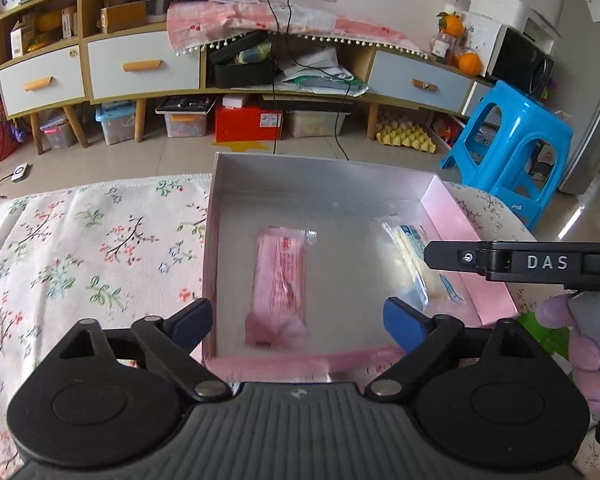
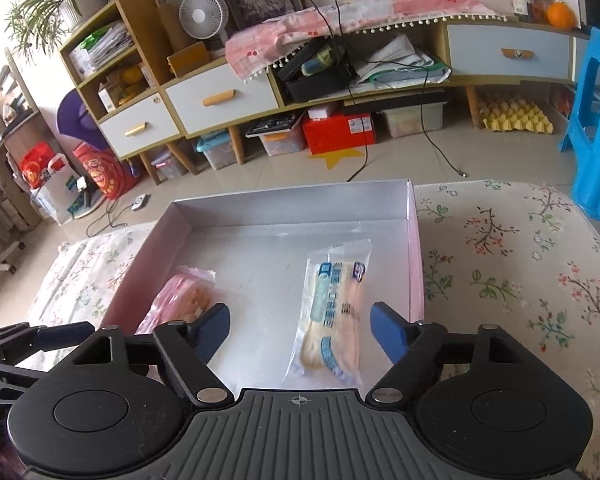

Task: Organize snacks
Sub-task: 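Lower both snacks into the pink box and open both tools, then grasp another white-blue bread pack with the right tool while the left tool grasps the white packet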

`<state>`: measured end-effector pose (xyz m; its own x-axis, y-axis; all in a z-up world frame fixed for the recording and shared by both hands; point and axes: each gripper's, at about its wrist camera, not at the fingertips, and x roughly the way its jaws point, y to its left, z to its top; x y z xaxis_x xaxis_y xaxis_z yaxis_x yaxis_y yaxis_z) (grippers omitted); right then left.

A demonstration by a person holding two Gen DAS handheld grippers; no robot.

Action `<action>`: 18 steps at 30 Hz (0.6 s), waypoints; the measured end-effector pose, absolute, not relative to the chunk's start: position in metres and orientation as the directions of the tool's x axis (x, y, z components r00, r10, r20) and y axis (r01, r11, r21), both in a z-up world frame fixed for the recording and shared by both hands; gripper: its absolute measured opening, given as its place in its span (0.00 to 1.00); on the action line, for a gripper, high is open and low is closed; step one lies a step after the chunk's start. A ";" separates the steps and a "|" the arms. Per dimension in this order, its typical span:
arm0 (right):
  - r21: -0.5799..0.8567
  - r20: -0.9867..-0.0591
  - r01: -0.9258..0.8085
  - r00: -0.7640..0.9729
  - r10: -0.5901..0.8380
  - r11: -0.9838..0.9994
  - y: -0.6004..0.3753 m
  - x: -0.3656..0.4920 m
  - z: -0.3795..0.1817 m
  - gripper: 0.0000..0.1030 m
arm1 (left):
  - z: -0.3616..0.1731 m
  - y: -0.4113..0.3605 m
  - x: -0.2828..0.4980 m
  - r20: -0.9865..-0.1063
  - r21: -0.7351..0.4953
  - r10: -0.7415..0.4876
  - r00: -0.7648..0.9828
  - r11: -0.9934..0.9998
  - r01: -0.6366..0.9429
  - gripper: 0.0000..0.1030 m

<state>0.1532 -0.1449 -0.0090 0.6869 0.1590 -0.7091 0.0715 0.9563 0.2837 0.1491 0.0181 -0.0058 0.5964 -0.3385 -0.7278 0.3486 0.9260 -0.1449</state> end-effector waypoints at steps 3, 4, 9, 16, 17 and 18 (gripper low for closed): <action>0.275 -0.715 0.062 0.681 0.161 0.959 -0.141 0.144 -0.003 0.81 | -0.001 0.019 0.143 -0.736 -0.153 -0.341 0.585 0.926 0.346 0.92; 0.271 -0.717 0.062 0.679 0.159 0.961 -0.140 0.141 -0.001 0.82 | 0.000 0.020 0.141 -0.738 -0.150 -0.338 0.584 0.926 0.346 0.93; 0.272 -0.731 0.072 0.664 0.158 0.959 -0.138 0.128 0.007 0.84 | 0.009 0.023 0.131 -0.750 -0.130 -0.308 0.585 0.937 0.326 0.98; 0.252 -0.772 0.116 0.623 0.127 0.961 -0.136 0.108 0.019 0.88 | 0.015 0.023 0.118 -0.795 -0.118 -0.247 0.553 0.959 0.259 1.00; 0.255 -0.770 0.117 0.625 0.129 0.960 -0.136 0.105 0.019 0.90 | 0.013 0.024 0.116 -0.800 -0.123 -0.243 0.548 0.961 0.247 1.00; 0.258 -0.766 0.115 0.629 0.131 0.959 -0.135 0.101 0.019 0.90 | 0.011 0.025 0.113 -0.804 -0.128 -0.240 0.544 0.963 0.236 1.00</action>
